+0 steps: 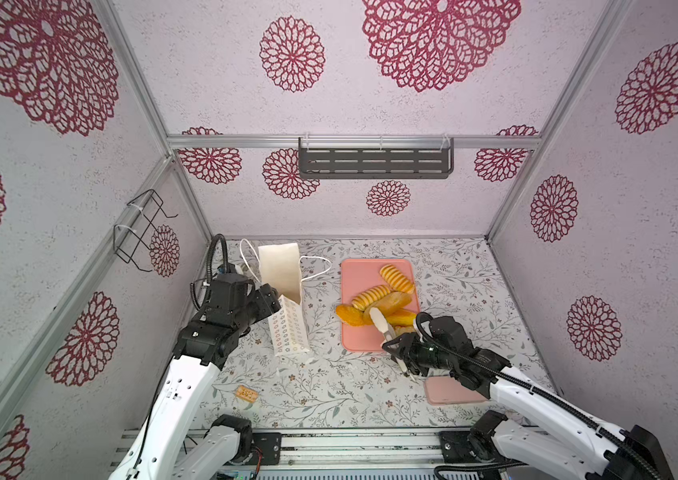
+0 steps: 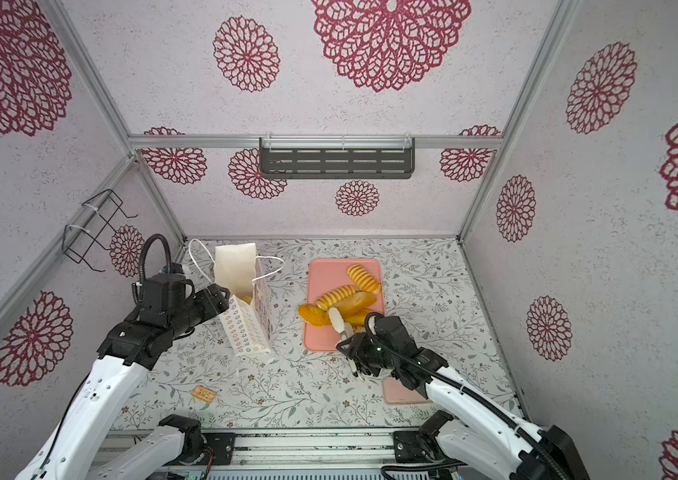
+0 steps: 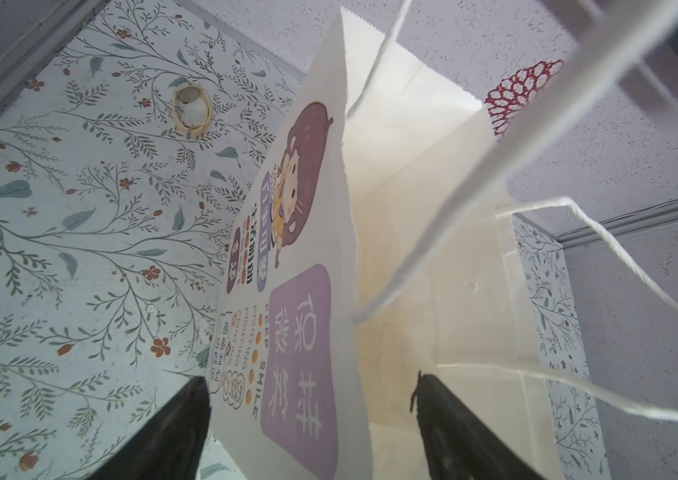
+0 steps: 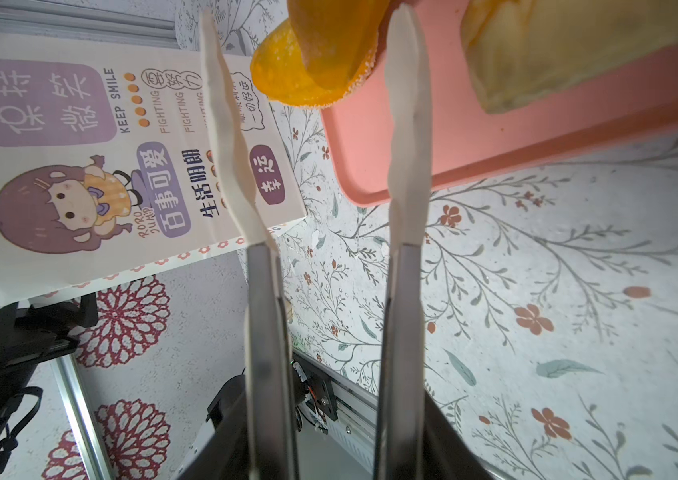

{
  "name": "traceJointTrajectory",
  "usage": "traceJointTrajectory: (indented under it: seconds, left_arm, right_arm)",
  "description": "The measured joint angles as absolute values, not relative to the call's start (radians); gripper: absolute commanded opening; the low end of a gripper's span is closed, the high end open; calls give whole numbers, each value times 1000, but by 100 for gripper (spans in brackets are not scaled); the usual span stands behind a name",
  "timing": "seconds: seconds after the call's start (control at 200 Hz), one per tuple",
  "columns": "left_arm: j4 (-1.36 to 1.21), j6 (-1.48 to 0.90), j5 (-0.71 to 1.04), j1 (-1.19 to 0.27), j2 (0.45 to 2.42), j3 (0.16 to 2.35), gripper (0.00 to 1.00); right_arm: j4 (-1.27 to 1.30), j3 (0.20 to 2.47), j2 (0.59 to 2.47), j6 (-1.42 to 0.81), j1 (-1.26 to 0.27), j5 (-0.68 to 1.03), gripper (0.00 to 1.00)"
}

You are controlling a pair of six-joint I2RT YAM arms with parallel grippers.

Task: Place the fake bread into the paper bag
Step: 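Lower the right tongs onto the long golden loaf and pinch its end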

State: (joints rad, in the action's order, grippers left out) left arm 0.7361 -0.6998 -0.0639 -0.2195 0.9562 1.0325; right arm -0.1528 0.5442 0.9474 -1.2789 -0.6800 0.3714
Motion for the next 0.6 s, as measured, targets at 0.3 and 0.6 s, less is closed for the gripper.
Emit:
traceJointTrajectory:
  seconds: [0.3, 0.6]
  left_arm:
    - [735, -701, -57, -220, 958, 1032, 81]
    - [735, -701, -57, -220, 958, 1032, 81]
  right_arm:
    - [-55, 543, 1046, -1285, -680, 376, 51]
    - [20, 543, 1113, -1285, -659, 392, 50]
